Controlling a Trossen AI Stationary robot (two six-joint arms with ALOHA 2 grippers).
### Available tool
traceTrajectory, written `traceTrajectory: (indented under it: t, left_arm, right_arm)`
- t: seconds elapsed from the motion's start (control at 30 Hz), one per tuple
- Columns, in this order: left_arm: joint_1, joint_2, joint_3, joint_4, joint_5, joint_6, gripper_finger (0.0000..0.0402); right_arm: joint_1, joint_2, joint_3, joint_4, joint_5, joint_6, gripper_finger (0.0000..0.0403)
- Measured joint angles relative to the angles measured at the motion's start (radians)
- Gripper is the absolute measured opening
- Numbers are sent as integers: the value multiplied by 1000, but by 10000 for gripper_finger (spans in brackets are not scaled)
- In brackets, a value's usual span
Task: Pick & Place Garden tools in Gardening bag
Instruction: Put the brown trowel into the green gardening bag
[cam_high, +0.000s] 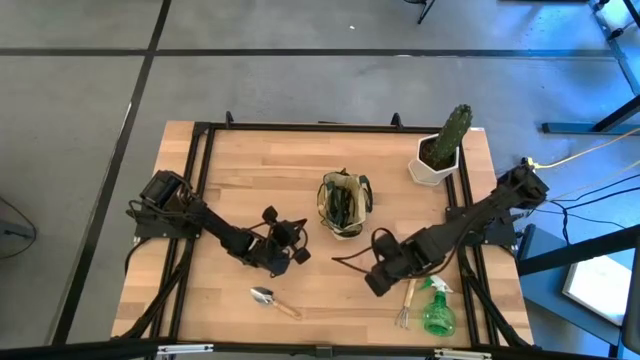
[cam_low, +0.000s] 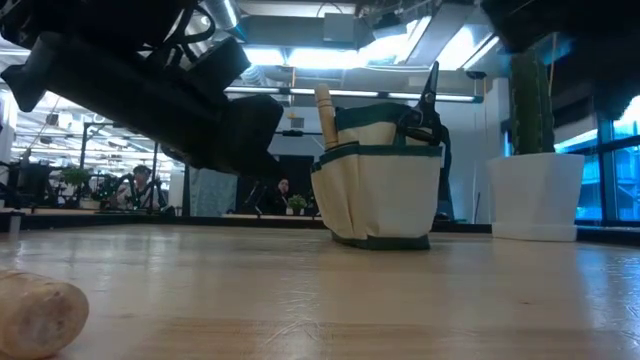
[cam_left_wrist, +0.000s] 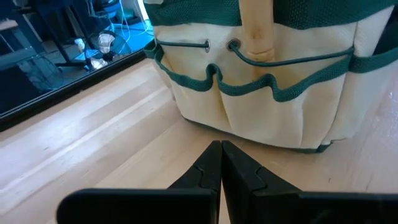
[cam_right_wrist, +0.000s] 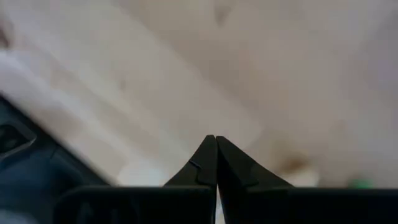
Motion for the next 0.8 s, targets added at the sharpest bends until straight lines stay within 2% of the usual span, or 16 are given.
traceTrajectory:
  t: [0.17,0.37,0.6,0.8]
  left_arm:
    - [-18,0,0,-1,-39,61,5]
    - [-25,0,0,37,-63,125,2]
    - [4,0,0,87,-54,174,1]
    - [9,0,0,89,-48,176,3]
  right_arm:
    - [38,4,2,11,-149,153,18]
    - [84,15,2,62,-226,215,64]
    - [124,14,2,186,-199,201,150]
    - [135,14,2,333,-21,-28,192]
